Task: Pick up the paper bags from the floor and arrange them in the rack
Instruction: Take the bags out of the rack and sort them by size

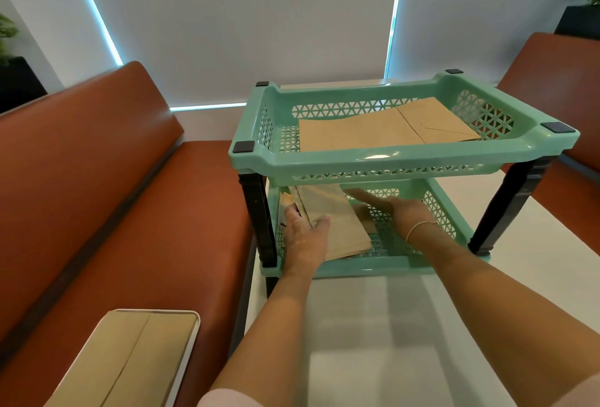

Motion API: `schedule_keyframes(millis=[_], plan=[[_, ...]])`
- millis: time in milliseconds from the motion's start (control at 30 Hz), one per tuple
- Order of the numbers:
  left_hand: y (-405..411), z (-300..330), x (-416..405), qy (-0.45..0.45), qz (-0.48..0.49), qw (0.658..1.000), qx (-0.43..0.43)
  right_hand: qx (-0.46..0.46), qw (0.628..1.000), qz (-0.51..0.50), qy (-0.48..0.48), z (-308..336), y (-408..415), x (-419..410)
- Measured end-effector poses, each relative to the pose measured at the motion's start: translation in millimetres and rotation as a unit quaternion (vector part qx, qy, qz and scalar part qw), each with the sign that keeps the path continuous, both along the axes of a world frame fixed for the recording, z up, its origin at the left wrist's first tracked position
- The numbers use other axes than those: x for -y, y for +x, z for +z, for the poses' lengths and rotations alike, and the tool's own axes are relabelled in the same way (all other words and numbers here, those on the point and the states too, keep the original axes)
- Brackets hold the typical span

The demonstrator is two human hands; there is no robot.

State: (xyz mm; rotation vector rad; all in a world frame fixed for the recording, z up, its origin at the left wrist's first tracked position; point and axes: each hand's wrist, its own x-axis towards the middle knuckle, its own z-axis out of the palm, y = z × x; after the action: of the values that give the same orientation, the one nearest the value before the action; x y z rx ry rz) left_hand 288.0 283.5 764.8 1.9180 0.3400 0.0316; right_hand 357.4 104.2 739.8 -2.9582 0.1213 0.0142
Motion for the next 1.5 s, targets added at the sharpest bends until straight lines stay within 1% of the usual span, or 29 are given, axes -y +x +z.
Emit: schedule_keyframes(millis=[133,200,300,333,400,500,700,767,867,933,1067,1133,1200,1233,1300,1333,1367,1400,1467,1500], plan=[[2,-2,0,0.007,-0.002,1.000,-0.008,0.038,0.988,-0.070,0.136,10,-2,5],[1,-1,1,0.010,-0.005,1.000,-0.008,0.054,0.976,-0.079,0.197,16,-5,5],[1,-2,1,0.008,-0.007,1.000,-0.004,0.067,0.945,-0.081,0.311,28,-15,4],[1,-2,1,0.005,-0.006,1.000,-0.001,0.061,0.939,-0.080,0.329,32,-17,5],[2,-3,1,-0.001,-0.005,1.000,0.004,0.051,0.942,-0.082,0.321,39,-21,7],[3,-4,0,-0.017,-0.004,1.000,0.007,0.075,0.955,-0.093,0.271,45,-28,10],[6,-10,-3,-0.067,0.004,0.997,0.026,0.162,0.925,-0.094,0.332,39,-41,18],[9,-10,-3,-0.079,0.013,0.996,0.025,0.165,0.903,-0.092,0.386,41,-44,17],[10,-7,-1,-0.059,-0.004,0.998,0.027,0.144,0.882,-0.054,0.446,42,-48,9],[10,-6,2,-0.047,-0.027,0.998,0.024,0.121,0.882,-0.029,0.455,43,-49,1],[7,1,12,-0.075,-0.078,0.994,0.007,0.101,0.883,0.003,0.458,38,-46,-5],[8,3,19,-0.108,-0.100,0.989,0.001,0.110,0.882,-0.009,0.458,39,-45,-2],[9,5,26,-0.148,-0.115,0.982,0.007,0.120,0.875,-0.055,0.465,46,-46,4],[10,5,30,-0.169,-0.109,0.980,0.008,0.111,0.844,-0.078,0.519,49,-48,7],[14,5,40,-0.191,-0.099,0.977,0.009,0.035,0.745,-0.112,0.657,58,-57,10],[15,7,46,-0.193,-0.091,0.977,0.019,0.000,0.719,-0.114,0.686,57,-58,14],[17,7,51,-0.194,-0.083,0.977,0.031,-0.021,0.725,-0.101,0.681,55,-59,17],[20,7,56,-0.192,-0.077,0.977,0.044,-0.028,0.752,-0.085,0.653,51,-57,20],[25,6,65,-0.143,-0.086,0.984,0.063,-0.007,0.828,-0.077,0.555,46,-56,21],[26,7,68,-0.104,-0.095,0.988,0.067,0.008,0.853,-0.083,0.515,43,-54,22]])
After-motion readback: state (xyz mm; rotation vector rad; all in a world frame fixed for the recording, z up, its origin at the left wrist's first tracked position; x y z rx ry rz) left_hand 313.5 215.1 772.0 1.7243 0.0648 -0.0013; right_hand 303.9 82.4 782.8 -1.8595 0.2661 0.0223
